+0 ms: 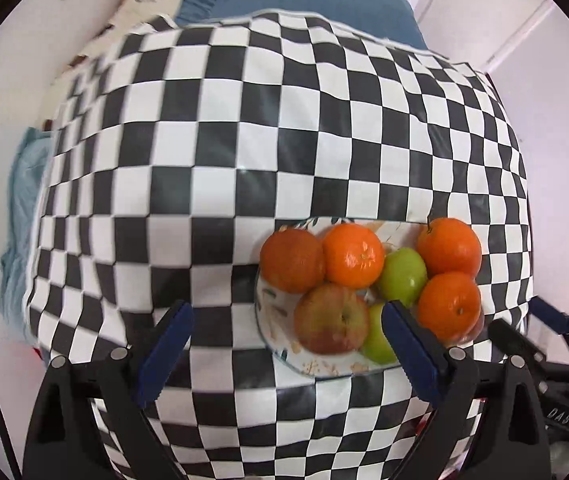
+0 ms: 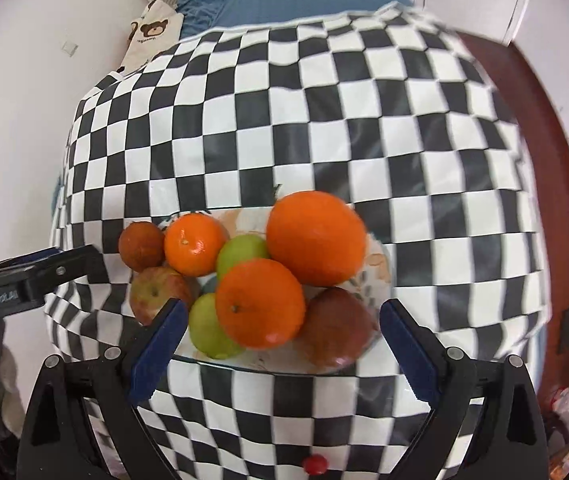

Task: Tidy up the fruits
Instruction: 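Lift both tools back from the plate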

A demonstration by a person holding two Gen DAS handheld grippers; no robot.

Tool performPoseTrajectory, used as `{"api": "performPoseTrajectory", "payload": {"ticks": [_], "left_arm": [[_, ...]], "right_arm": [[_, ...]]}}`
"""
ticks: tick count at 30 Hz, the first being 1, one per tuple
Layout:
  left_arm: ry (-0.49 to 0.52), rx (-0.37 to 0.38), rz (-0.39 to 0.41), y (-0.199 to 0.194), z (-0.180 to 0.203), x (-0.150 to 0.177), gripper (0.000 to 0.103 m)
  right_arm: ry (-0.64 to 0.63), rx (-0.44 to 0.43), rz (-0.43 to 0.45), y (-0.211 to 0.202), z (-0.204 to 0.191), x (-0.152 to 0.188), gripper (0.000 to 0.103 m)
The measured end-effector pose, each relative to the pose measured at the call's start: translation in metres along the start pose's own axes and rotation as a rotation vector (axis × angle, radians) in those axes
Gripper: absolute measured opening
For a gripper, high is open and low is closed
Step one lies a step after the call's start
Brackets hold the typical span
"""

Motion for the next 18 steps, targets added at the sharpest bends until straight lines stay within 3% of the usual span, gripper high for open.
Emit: {"api": "performPoseTrajectory", "payload": {"ticks": [10,18], "left_arm": [[-0.024,-0.044,0.134,-0.035,0.009,0.056,0.096],[0.019,-0.053,0.258,-0.09,0.024,0.086,0.096]], "right_arm": [[-0.033,0.119,0.129,-0.056,0.011,0.039,0.099],[-0.044,0.139,0.235,-0.11,0.006,0.068,0.099]]}}
Point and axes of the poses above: each gripper's, at about its wrist camera, not at the fingertips, and y roughly the way its jaws point, z to its right, x to its underside, the point moved 10 cm from there along y, roughly the way its jaws point, and after that the axes turned 3 degrees about -y, right-handed, at the moved point
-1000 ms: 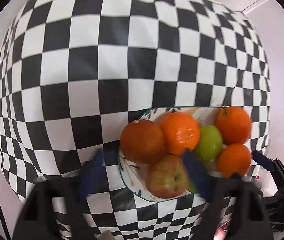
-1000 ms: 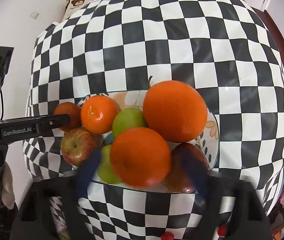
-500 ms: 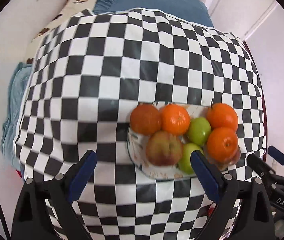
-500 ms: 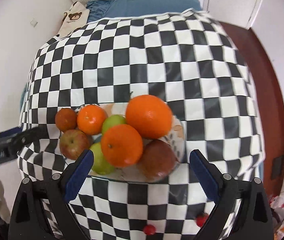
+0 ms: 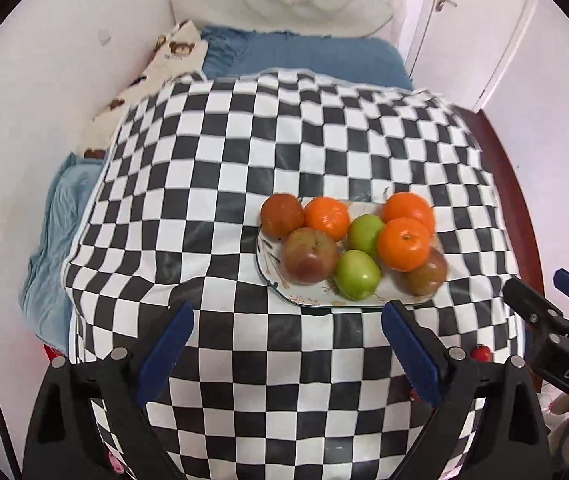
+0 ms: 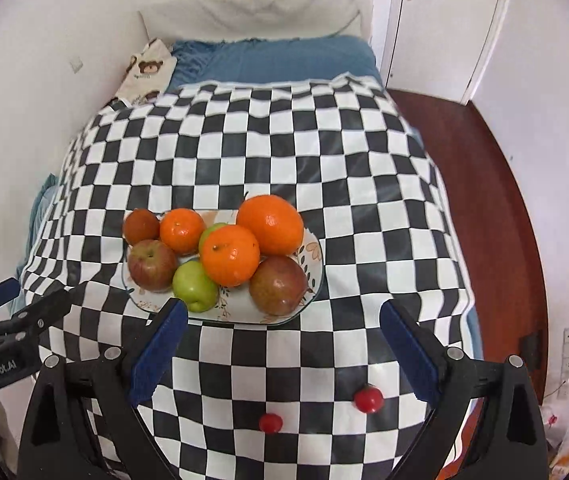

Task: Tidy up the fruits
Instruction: 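Lift both tools back from the plate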

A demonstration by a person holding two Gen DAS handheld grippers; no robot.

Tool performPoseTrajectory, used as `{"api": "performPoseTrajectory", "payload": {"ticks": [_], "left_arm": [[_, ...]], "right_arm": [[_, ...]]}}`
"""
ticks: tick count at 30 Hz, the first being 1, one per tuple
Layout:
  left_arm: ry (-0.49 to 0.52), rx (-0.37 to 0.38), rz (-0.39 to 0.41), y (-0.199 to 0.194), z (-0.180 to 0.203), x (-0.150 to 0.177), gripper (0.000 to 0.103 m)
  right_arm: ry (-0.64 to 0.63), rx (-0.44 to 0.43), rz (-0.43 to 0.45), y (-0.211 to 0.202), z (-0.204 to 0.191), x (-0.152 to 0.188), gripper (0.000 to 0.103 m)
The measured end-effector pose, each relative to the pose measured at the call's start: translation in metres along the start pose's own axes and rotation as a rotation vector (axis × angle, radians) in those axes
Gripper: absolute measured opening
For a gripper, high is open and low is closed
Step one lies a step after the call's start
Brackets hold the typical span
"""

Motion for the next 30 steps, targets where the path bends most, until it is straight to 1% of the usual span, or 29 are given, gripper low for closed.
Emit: {"api": "performPoseTrajectory", "payload": {"ticks": [4,8,14,21,26,30], "left_arm": [[0.015,0.01,0.071,-0.036,0.005,0.002,0.096],[0.024,0.017,0.126,-0.066,0.007,0.005,0.096],[0.027,0.032,0.175,-0.097,0.009,0.014,0.096],[0.015,0.032,0.196,-0.112,0.006,0.024,0.096],[0.007,0.03,0.196,-0.114,0.005,0.026,0.096],[0.004,0.012,0.204,-0.114,0.005,0.026,0.096]], "right_arm": [[-0.013,-0.01,0.047,-0.031,-0.004,0.004,0.099],[-0.018,-0.016,0.089,-0.061,-0.007,0.009,0.099],[-0.011,-0.025,0.144,-0.101,-0.007,0.017,0.099],[-0.008,-0.04,0.189,-0.131,-0.012,0.022,0.099],[-0.005,-0.052,0.195,-0.134,-0.016,0.024,0.099],[0.03,-0.081,0.191,-0.131,-0.014,0.026,0.099]]}}
Point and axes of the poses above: each gripper's, at about its wrist camera, not at the fingertips, and y roughly the way its jaws point, z to its right, x to its underside, the point moved 10 cm from there along y, roughly the way its jaws point, and after that the axes turned 3 degrees about -y, right-handed, at the moved point
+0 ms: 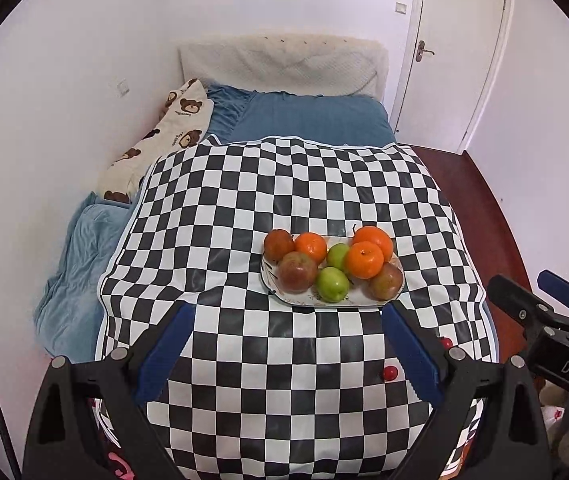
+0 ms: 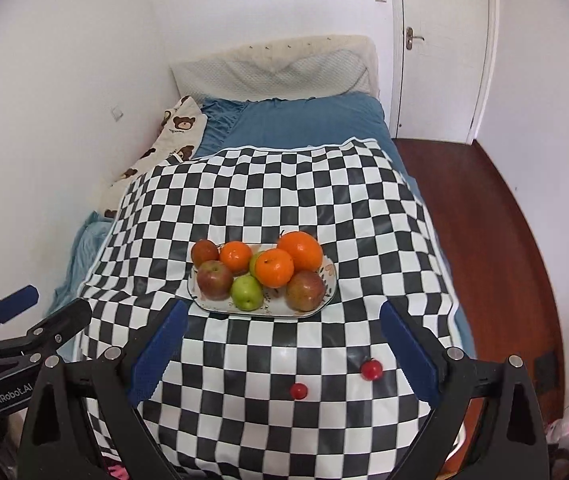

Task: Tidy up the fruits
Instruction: 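Lift both tools back from the plate, then grasp a cherry tomato with the left tool while the right tool grasps the other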

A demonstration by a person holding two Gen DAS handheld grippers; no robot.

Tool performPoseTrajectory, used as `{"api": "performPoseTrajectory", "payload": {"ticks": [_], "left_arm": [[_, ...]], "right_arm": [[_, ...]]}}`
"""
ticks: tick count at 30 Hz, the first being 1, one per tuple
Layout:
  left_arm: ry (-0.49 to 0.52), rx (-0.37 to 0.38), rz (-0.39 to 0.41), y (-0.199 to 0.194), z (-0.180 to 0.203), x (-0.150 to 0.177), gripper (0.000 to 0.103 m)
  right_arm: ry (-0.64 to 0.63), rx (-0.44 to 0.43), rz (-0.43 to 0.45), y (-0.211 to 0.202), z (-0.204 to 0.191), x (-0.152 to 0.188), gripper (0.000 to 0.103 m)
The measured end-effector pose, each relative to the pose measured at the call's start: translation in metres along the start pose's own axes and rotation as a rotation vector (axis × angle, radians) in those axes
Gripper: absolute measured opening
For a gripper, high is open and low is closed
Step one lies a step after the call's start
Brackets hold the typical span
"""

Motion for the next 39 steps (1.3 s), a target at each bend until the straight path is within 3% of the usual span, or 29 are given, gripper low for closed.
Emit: {"api": "performPoseTrajectory", "payload": {"ticks": [7,16,17,20,24,26,30,32,36,39], "left_arm": [[0.009,-0.025,-0.036,0.026,0.013,0.003,0.103],[0.071,0.032,-0.247,0.117,0.073,0.053,0.103],[0.082,0.036,-0.283,0.129,0.082,0.063,0.103],[0.106,0.07,-0.401,0.161,0.107,0.098,0.103],[0.112,0.145,-0.558,0.192,0.134,0.143,0.102],[0.106,0.171,-0.589,0.198,0.142,0.156,0.095],[-0.005,0.231,-0.658,0.213,0.146,0.175,0.09],[-0.042,0.243,-0.681,0.217,0.146,0.182,0.077],[-0.036,0.243,-0.698,0.219,0.153,0.19,0.075],[-0.007,0.238,-0.699,0.22,0.161,0.194,0.054]], "right_arm": [[0.099,-0.023,-0.066,0.035,0.035,0.015,0.099],[0.269,-0.041,-0.207,0.106,0.116,0.069,0.098],[0.281,-0.043,-0.226,0.113,0.123,0.076,0.097],[0.309,-0.042,-0.298,0.136,0.144,0.101,0.065],[0.334,-0.046,-0.365,0.162,0.164,0.131,0.058],[0.343,-0.05,-0.375,0.168,0.168,0.139,0.058],[0.355,-0.054,-0.385,0.176,0.175,0.147,0.058],[0.349,-0.059,-0.388,0.179,0.175,0.149,0.058],[0.343,-0.071,-0.397,0.186,0.173,0.151,0.055],[0.339,-0.084,-0.403,0.19,0.169,0.152,0.053]]}}
Point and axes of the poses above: each gripper's, at about its wrist camera, not at the fingertips, and y roughly the way its jaws point, z to its right, x to its underside, the point moved 10 cm from there along y, roughly the way its jaws point, and after that the axes turned 3 degrees about -y, right-handed, at the moved point
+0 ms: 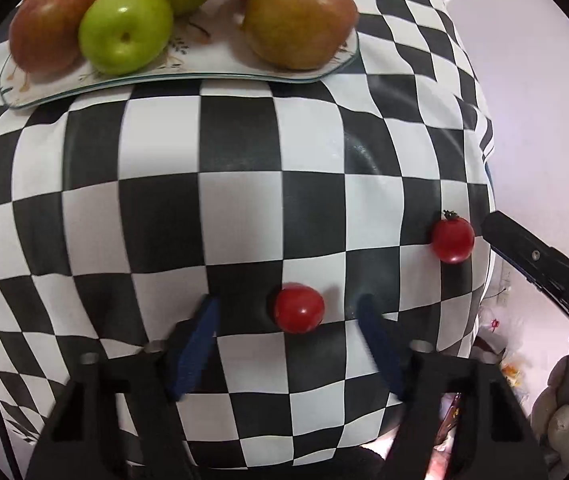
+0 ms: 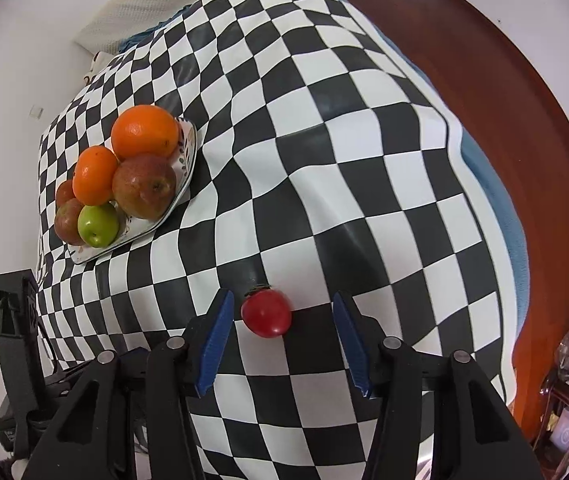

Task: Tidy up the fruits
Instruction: 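Grasp a cherry tomato with the left tool while the right tool grasps the other, then place the cherry tomato on the plate while the right tool places its tomato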

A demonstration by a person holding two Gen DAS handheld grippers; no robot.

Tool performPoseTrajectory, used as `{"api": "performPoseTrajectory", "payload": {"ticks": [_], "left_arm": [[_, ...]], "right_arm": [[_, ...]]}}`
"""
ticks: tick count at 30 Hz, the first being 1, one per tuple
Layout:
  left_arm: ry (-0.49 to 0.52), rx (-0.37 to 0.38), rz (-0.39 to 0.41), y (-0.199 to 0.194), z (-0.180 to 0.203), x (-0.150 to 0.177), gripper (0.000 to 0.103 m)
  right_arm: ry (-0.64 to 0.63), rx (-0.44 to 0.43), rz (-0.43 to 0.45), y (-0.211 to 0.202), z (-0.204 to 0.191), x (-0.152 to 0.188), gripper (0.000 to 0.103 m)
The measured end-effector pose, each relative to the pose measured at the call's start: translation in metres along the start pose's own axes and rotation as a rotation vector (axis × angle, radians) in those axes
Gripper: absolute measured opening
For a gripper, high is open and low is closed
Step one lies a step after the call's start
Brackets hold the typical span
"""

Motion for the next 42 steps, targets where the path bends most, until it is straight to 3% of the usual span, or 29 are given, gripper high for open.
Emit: {"api": "performPoseTrajectory", "payload": {"ticks": [4,8,12,16,19,26,33,37,42], "left_arm": [[0.011,-0.016,0.01,0.003,0.004,0.0,0.034],[0.014,-0.007,0.024,0.0,0.008,0.001,0.024],[0.008,-0.007,0.04,-0.005,0.003,-0.004,0.024],[-0.008,-0.005,0.054,-0.016,-0.01,-0.02,0.024],[-0.029,0.015,0.067,-0.028,-0.016,-0.023,0.024],[-0.08,0.057,0.138,-0.074,-0.05,-0.038,0.024],[-0.195,0.116,0.194,-0.118,-0.105,-0.068,0.024],[-0.279,0.153,0.198,-0.129,-0.147,-0.089,0.024],[-0.354,0.238,0.153,-0.121,-0.171,-0.11,0.024]], "right_arm": [[-0.016,-0.008,-0.013,0.007,-0.007,0.001,0.053],[-0.046,-0.008,-0.039,0.02,-0.017,0.005,0.051],[-0.097,0.057,-0.046,0.035,-0.021,0.008,0.035],[-0.14,0.091,-0.017,0.034,-0.026,0.007,0.035],[-0.145,0.069,-0.007,0.03,-0.033,0.006,0.035],[-0.17,-0.033,0.023,0.015,-0.075,0.0,0.035],[-0.227,-0.182,0.031,0.021,-0.161,-0.015,0.035],[-0.253,-0.24,0.021,0.04,-0.208,-0.021,0.035],[-0.275,-0.289,0.007,0.073,-0.257,-0.024,0.035]]}}
Point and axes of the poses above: each gripper's, at about its wrist camera, not at the fingertips, and y roughly the way its jaws point, z to its right, x to its underside, the point moved 10 cm from there along y, roughly the way its jaws point, and after that the axes turned 3 degrees about -y, right-handed, at the moved point
